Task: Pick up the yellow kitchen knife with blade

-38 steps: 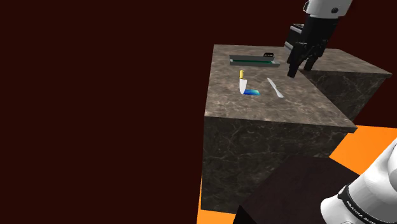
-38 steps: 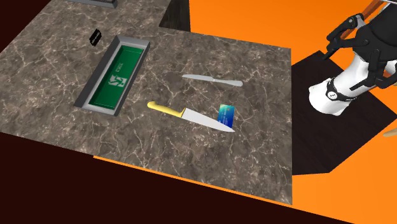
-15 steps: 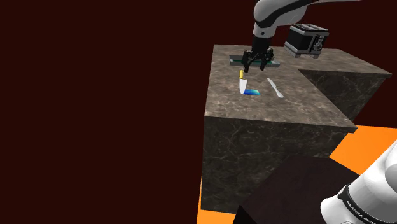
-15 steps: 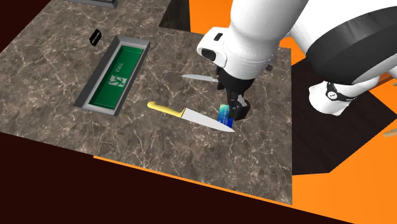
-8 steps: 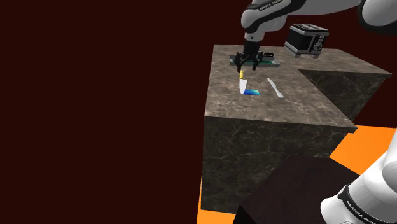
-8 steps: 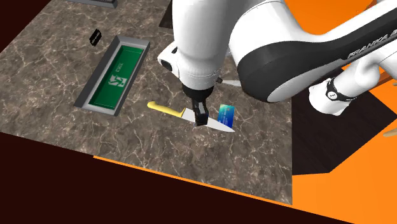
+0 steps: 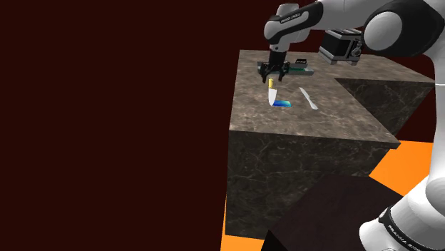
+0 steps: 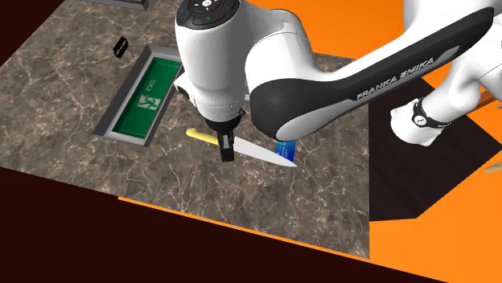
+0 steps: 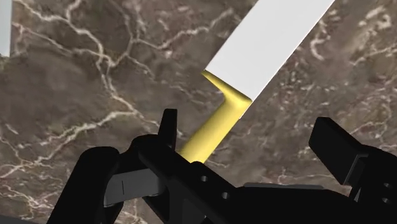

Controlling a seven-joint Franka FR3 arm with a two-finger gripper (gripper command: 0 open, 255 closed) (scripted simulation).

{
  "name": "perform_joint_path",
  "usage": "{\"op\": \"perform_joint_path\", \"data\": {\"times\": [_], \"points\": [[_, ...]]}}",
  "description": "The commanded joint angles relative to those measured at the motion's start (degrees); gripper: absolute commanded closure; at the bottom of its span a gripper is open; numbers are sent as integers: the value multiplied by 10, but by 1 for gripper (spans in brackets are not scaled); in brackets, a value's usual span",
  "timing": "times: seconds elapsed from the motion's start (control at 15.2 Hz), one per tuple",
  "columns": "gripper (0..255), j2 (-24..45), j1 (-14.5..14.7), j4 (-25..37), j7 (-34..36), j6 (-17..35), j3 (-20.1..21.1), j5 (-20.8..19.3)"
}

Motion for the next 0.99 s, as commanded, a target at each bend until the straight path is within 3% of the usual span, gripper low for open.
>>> {"op": "perform_joint_path", "data": {"times": [0.0, 0.26, 0.33, 0.92], "points": [[0, 3, 0, -12, 0, 15, 1, 1], [0, 8, 0, -23, -2, 32, 1, 2], [255, 8, 0, -24, -2, 32, 1, 2], [255, 8, 0, -23, -2, 32, 1, 2]]}}
